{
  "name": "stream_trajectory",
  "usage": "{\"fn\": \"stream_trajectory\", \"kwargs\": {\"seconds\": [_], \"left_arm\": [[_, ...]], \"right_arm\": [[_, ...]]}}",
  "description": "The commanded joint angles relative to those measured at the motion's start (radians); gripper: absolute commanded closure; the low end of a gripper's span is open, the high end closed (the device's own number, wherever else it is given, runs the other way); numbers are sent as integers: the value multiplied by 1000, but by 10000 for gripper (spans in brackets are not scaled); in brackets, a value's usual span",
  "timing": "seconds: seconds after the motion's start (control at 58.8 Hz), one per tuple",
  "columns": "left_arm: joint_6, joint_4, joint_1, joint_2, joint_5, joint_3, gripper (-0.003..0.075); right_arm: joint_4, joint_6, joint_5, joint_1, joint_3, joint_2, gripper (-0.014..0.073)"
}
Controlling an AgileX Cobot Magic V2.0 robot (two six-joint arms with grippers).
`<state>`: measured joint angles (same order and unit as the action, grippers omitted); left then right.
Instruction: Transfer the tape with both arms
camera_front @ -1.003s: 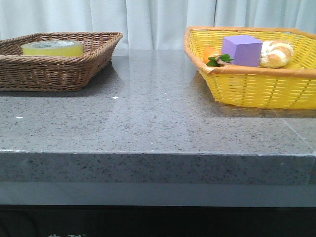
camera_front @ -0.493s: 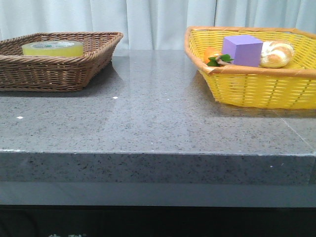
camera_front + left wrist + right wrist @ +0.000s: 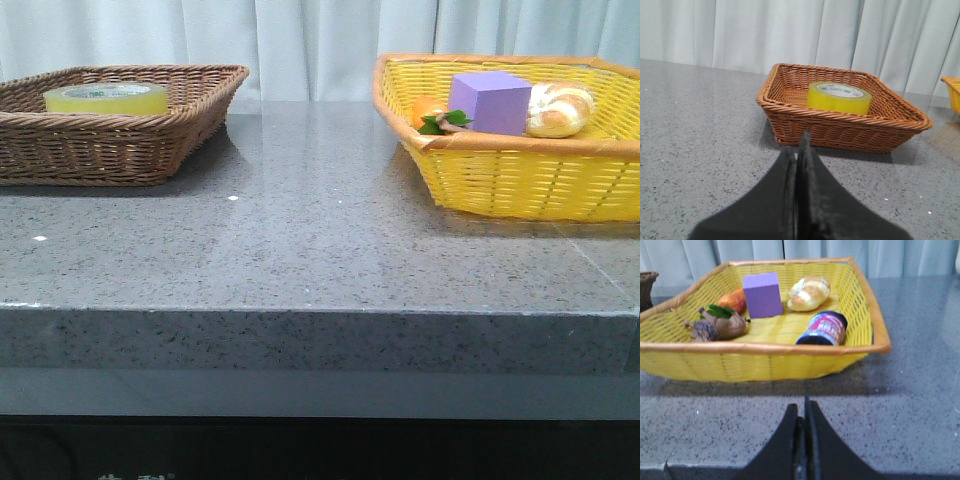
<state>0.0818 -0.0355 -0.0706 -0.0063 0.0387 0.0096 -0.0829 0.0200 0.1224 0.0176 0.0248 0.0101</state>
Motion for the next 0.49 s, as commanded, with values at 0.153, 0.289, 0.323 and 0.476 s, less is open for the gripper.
{"fn": "stream_trajectory", "kwargs": {"seconds": [0.153,0.289,0.323,0.476], "left_arm": [[6,0,0,-18,-82,38,740],[6,0,0,-18,-82,38,740],[6,0,0,-18,-82,38,740],[6,0,0,-18,-82,38,740]], "right_arm": [[-3,2,-107,-7,-23,27,662],[-3,2,-107,-7,-23,27,662],[3,2,-109,-7,-23,27,662],[4,-6,-143,-7,-23,27,662]]}}
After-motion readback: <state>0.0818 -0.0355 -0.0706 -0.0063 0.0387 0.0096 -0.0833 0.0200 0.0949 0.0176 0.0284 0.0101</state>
